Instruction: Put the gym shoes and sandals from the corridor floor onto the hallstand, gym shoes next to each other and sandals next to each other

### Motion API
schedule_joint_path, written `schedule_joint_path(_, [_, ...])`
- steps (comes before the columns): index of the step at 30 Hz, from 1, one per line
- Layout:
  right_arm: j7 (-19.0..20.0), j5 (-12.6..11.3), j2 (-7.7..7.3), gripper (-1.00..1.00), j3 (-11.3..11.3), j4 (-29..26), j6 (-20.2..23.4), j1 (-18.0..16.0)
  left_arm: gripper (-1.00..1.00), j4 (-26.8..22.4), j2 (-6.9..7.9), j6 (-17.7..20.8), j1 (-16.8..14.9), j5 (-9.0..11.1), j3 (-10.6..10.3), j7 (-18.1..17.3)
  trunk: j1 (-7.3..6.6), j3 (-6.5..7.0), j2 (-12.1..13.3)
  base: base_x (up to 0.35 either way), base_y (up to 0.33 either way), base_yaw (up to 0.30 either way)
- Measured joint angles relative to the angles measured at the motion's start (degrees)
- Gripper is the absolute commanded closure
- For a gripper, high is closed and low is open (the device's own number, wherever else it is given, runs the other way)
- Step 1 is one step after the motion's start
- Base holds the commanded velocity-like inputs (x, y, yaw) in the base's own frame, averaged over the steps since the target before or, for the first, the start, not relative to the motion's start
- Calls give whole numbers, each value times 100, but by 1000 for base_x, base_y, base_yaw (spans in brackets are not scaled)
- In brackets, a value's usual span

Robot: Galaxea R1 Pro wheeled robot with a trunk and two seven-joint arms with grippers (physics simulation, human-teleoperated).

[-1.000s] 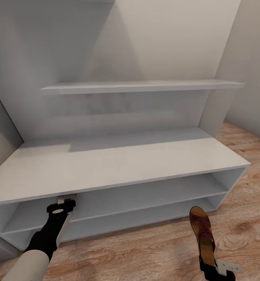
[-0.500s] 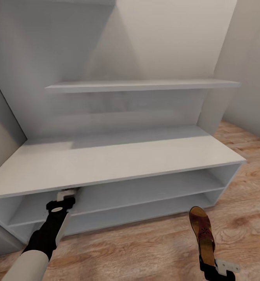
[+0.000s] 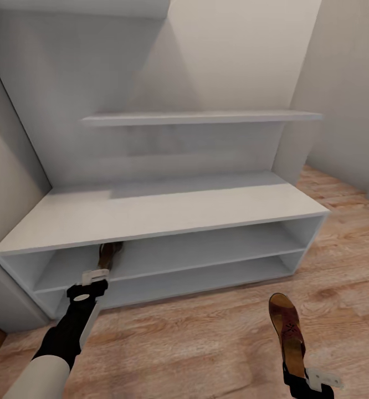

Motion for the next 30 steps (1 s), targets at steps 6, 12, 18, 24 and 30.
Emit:
schedule_joint_path(6, [-1,0,0,100,0,0,-3,0,-100,15,7,-396,402,14,-2,-68,0,-1,0,-333,0,0])
schedule_joint_path(12, [0,0,8,100,0,-2,-7,0,-100,40,55,-1347,1258,9,17,-814,-1,-1,0,-268,0,0])
schedule_joint_path(18, [0,7,3,100,0,3,-21,0,-100,47,211,-2232,2105,3,93,-2013,-3,-1,0,-45,0,0])
schedule_joint_path(24, [3,22,0,100,10,50,-25,0,-100,96,462,-2783,2803,-21,109,-3985,-4,-1,0,-3,0,0])
schedule_joint_path(30, [8,24,0,100,11,124,-26,0,-100,351,634,-3442,3246,-12,118,-4584,-4,0,0,0,0,0])
